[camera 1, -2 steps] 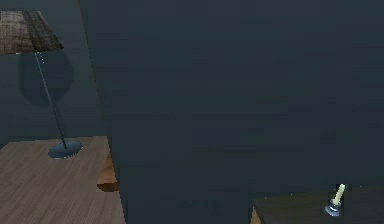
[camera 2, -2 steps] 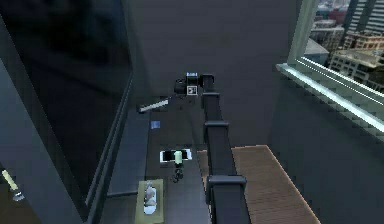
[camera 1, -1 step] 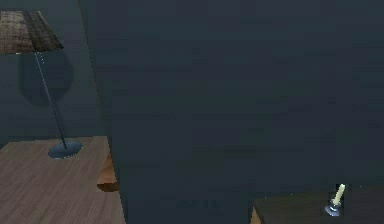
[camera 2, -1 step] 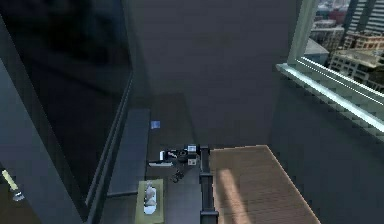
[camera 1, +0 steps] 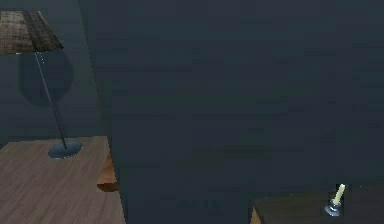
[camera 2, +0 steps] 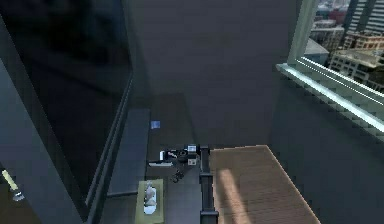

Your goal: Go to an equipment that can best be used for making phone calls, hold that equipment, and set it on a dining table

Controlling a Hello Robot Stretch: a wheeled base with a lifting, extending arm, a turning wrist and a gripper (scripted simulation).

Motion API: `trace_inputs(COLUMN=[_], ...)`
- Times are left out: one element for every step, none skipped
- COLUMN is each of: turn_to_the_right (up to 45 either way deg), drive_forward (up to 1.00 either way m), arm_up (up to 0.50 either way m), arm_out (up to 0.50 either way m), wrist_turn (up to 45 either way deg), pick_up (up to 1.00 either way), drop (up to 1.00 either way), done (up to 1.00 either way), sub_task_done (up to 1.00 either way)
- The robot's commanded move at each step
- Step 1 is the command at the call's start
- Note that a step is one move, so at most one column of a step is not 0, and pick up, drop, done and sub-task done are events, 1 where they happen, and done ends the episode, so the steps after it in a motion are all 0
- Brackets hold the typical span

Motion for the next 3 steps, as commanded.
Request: trace_inputs(turn_to_the_right=[0.0, 0.0, 0.0], drive_forward=[0.0, 0.0, 0.0], arm_up=[0.1, 0.3, 0.0], arm_out=[0.0, 0.0, 0.0], wrist_turn=[0.0, 0.0, -45.0], pick_up=[0.0, 0.0, 0.0], drop=[0.0, 0.0, 0.0], done=[0.0, 0.0, 0.0], sub_task_done=[0.0, 0.0, 0.0])
